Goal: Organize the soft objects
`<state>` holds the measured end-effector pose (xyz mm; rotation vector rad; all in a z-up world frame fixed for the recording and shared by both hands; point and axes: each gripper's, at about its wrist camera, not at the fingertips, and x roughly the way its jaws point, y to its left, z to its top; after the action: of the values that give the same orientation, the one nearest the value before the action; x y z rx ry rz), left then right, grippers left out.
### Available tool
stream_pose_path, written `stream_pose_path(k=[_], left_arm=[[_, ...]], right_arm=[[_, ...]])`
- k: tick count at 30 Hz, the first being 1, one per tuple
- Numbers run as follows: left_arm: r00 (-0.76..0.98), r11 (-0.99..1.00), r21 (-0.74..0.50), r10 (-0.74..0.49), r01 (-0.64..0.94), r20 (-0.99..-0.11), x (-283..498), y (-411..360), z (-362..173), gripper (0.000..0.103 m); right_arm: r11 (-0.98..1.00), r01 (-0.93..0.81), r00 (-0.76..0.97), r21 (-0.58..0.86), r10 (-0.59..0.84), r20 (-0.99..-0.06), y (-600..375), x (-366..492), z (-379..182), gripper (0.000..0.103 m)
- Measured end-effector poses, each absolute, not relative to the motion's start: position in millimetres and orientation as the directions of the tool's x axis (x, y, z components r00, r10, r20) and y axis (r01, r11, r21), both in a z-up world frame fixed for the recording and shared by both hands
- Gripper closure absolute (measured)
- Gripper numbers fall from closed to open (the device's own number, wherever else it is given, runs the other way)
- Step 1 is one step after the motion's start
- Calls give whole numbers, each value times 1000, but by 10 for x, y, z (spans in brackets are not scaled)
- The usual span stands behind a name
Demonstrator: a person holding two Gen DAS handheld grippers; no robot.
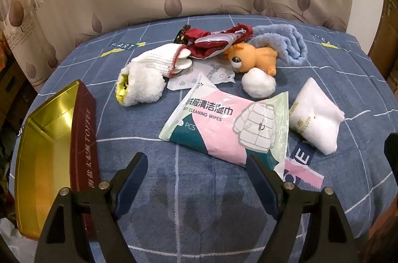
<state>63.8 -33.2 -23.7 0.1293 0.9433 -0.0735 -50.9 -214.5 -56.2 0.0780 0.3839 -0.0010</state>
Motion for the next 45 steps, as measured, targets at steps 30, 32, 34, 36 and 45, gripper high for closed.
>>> stream_pose_path(k=[30, 32, 34, 36, 45], left_arm=[[494, 991, -68, -116, 115, -862, 946, -167, -338, 20], [470, 986, -109, -155, 124, -869, 998, -142, -361, 20], [418, 971, -192, -235, 143, -877, 1029, -118, -403, 20], [389, 953, -265, -302, 147, -870, 1029, -113, -434, 20], [461, 952, -94, -226, 293, -858, 955, -354, -114, 20]], right_arm=[[992, 20, 898, 127, 38, -438, -2354, -374, -808, 0], [991, 20, 896, 129, 39, -441, -2372, -362, -825, 0], [991, 21, 895, 130, 39, -444, -2383, -350, -839, 0], [991, 22, 892, 133, 40, -450, -2396, -332, -857, 0], [989, 15, 886, 146, 55, -460, -2416, -304, -890, 0]])
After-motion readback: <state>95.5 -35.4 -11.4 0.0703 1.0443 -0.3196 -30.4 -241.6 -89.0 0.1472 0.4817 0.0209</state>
